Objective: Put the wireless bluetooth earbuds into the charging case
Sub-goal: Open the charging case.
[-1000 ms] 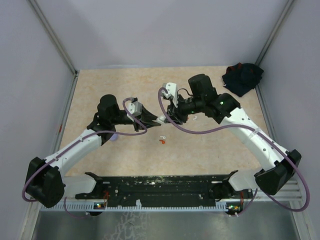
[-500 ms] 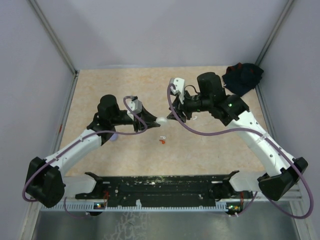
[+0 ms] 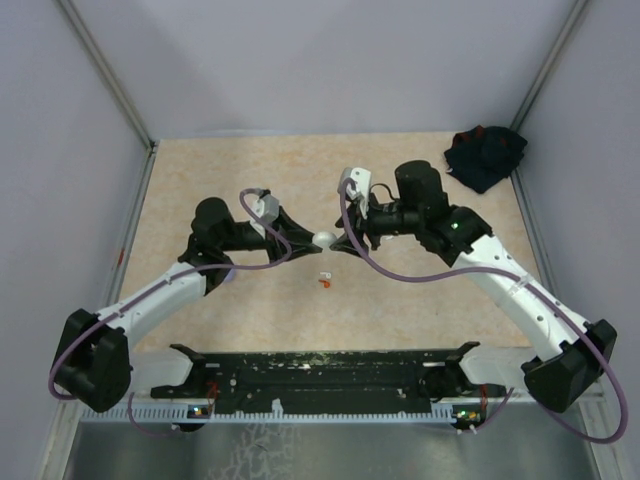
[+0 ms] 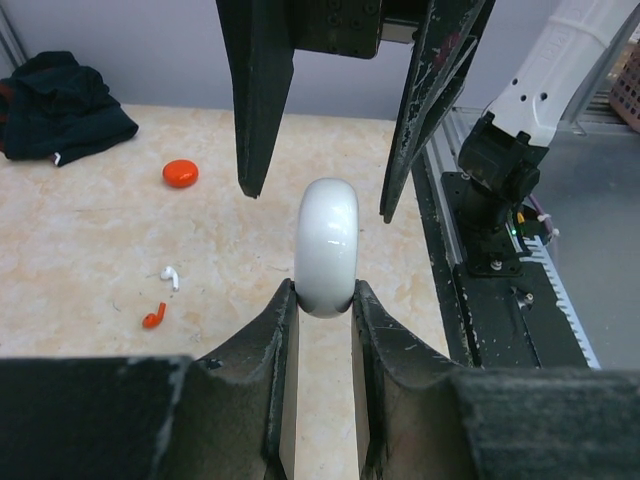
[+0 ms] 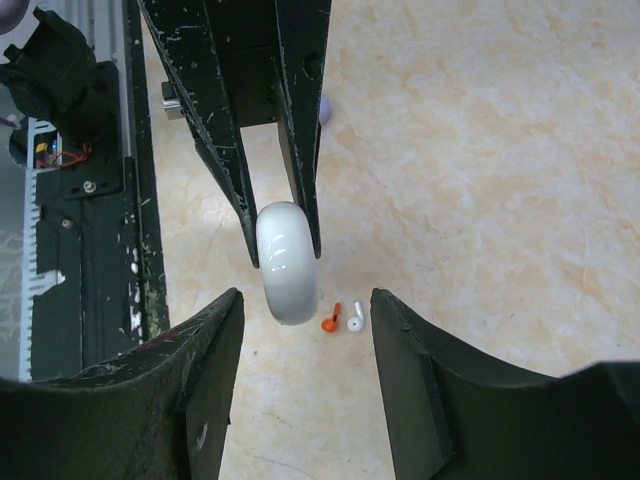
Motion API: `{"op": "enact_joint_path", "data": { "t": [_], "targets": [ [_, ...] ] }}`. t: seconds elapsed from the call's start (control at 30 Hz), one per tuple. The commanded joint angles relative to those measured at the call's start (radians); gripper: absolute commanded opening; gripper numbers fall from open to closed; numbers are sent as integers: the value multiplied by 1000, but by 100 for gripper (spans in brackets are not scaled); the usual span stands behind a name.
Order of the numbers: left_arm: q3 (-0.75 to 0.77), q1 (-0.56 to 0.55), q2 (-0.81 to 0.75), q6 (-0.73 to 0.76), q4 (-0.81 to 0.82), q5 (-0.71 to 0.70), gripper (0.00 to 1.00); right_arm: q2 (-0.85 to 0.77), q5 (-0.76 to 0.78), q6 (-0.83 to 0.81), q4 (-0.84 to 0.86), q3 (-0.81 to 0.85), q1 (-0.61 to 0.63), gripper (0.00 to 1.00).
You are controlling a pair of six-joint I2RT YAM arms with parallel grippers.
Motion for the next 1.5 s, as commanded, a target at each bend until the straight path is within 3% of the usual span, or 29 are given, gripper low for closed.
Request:
{"op": "enact_joint_path", "data": {
  "t": [0.0, 0.43, 0.53, 0.7, 0.9, 1.33, 1.47],
  "targets": [
    [-18, 2, 0, -61, 124, 31, 0, -18, -57, 21, 85, 1, -6, 53],
    [-35, 2, 4, -113, 208, 47, 0, 39, -191, -21, 13, 52, -6, 36],
    [-36, 2, 7, -120, 216, 52, 0, 43, -201, -21, 17, 60, -6, 26],
    [-32, 3, 4, -110, 207, 56, 3, 44, -193, -25, 8, 79, -6, 0],
    [-12, 3, -16, -33, 108, 39, 24, 76, -155, -64, -95, 135, -6, 0],
    [-6, 2, -21, -34, 95, 40, 44, 117, -104, -90, -196, 200, 2, 0],
    [-8, 2, -18, -47, 105, 42, 45, 123, -101, -89, -199, 205, 7, 0]
  ]
}}
